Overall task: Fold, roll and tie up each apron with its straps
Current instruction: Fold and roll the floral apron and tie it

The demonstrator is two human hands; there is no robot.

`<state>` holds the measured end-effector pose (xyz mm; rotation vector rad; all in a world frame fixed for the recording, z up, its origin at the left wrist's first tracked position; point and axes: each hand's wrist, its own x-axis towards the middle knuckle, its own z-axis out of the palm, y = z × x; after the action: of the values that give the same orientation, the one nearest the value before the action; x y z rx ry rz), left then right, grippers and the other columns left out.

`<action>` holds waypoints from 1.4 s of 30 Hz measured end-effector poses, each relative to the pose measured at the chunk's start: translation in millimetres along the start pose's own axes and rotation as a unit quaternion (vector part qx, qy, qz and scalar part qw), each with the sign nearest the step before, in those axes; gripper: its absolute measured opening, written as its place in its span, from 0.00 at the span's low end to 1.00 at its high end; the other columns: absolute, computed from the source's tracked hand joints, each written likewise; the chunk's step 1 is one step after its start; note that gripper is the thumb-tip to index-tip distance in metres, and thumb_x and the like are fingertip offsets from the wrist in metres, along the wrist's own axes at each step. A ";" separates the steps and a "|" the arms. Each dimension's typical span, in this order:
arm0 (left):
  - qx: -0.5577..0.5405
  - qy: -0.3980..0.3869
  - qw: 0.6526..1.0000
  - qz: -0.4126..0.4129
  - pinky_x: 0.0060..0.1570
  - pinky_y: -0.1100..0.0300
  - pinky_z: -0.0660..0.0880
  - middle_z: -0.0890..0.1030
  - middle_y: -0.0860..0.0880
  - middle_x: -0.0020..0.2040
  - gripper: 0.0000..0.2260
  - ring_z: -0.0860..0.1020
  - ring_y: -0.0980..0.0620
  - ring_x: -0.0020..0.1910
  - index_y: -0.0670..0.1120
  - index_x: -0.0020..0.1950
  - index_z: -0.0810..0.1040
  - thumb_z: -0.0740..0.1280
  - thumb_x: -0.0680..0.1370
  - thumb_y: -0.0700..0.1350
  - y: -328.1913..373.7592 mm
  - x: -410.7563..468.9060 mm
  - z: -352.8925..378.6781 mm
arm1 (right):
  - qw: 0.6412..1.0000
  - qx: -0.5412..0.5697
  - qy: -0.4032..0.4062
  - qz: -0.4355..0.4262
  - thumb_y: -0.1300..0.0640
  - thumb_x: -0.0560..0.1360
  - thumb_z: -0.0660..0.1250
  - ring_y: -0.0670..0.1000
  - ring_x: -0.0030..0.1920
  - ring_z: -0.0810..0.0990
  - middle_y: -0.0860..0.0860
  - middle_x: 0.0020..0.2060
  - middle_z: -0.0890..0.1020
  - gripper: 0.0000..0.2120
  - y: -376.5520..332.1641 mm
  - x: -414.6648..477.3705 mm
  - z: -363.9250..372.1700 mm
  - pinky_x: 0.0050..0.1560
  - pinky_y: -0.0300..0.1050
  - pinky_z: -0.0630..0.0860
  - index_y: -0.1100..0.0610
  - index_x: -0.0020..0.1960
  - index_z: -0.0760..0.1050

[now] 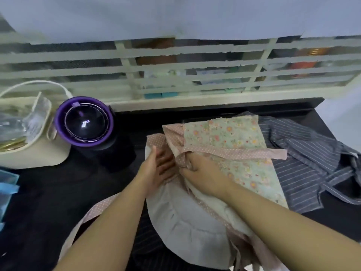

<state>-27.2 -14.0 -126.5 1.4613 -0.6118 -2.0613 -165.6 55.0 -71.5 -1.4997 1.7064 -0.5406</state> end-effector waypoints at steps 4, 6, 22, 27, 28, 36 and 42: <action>-0.050 -0.042 0.998 -0.016 0.55 0.49 0.74 0.78 0.43 0.63 0.34 0.77 0.43 0.61 0.48 0.68 0.73 0.45 0.78 0.69 -2.1 7.7 -10.8 | 0.996 0.008 -0.087 0.013 0.64 0.76 0.61 0.51 0.56 0.77 0.53 0.56 0.78 0.14 -4.4 11.7 37.1 0.48 0.34 0.68 0.59 0.61 0.72; -0.069 -0.054 0.996 -0.018 0.55 0.49 0.74 0.79 0.44 0.62 0.33 0.76 0.44 0.62 0.48 0.66 0.74 0.46 0.78 0.69 0.9 7.9 -12.1 | 0.996 -0.003 -0.086 0.030 0.64 0.76 0.61 0.56 0.60 0.75 0.57 0.59 0.78 0.15 -0.2 13.9 50.0 0.48 0.37 0.67 0.62 0.63 0.71; 0.105 0.155 0.977 0.101 0.48 0.47 0.80 0.82 0.44 0.49 0.12 0.82 0.45 0.46 0.49 0.62 0.75 0.62 0.79 0.40 6.9 23.5 -29.8 | 0.971 0.051 -0.234 0.013 0.53 0.76 0.68 0.49 0.54 0.78 0.50 0.56 0.79 0.23 1.4 7.6 33.2 0.54 0.41 0.74 0.51 0.69 0.68; 0.205 0.172 0.958 0.099 0.55 0.48 0.78 0.79 0.45 0.59 0.23 0.79 0.46 0.53 0.49 0.73 0.66 0.66 0.78 0.44 10.7 16.7 -52.5 | 0.963 -0.150 -0.210 -0.075 0.42 0.73 0.69 0.49 0.71 0.63 0.48 0.71 0.68 0.31 20.5 -43.0 32.8 0.70 0.45 0.61 0.46 0.73 0.64; 0.227 0.167 0.952 0.116 0.57 0.50 0.77 0.77 0.47 0.61 0.23 0.78 0.48 0.54 0.49 0.73 0.65 0.66 0.79 0.42 10.1 13.7 -52.6 | 0.954 -0.197 -0.198 -0.107 0.40 0.72 0.68 0.49 0.74 0.58 0.48 0.73 0.65 0.33 23.9 -52.1 39.9 0.73 0.49 0.54 0.45 0.74 0.63; 0.739 0.031 0.570 0.357 0.66 0.50 0.65 0.65 0.50 0.71 0.21 0.62 0.47 0.70 0.55 0.70 0.70 0.64 0.77 0.56 -28.0 -41.4 -54.3 | 0.873 -0.404 -0.165 -0.218 0.30 0.70 0.59 0.58 0.77 0.53 0.57 0.77 0.52 0.41 59.6 -86.8 79.9 0.71 0.68 0.43 0.47 0.77 0.53; 0.731 0.161 0.591 0.299 0.68 0.44 0.62 0.71 0.45 0.66 0.24 0.69 0.43 0.66 0.50 0.72 0.62 0.64 0.78 0.51 -40.4 -45.8 -68.4 | 0.938 -0.338 -0.017 -0.079 0.31 0.77 0.40 0.56 0.75 0.59 0.52 0.75 0.63 0.36 96.6 -115.6 23.9 0.75 0.59 0.44 0.49 0.75 0.63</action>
<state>43.4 42.5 -141.1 1.7637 -2.5075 -0.3673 -208.2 190.7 -126.4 -2.1195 1.8509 0.0186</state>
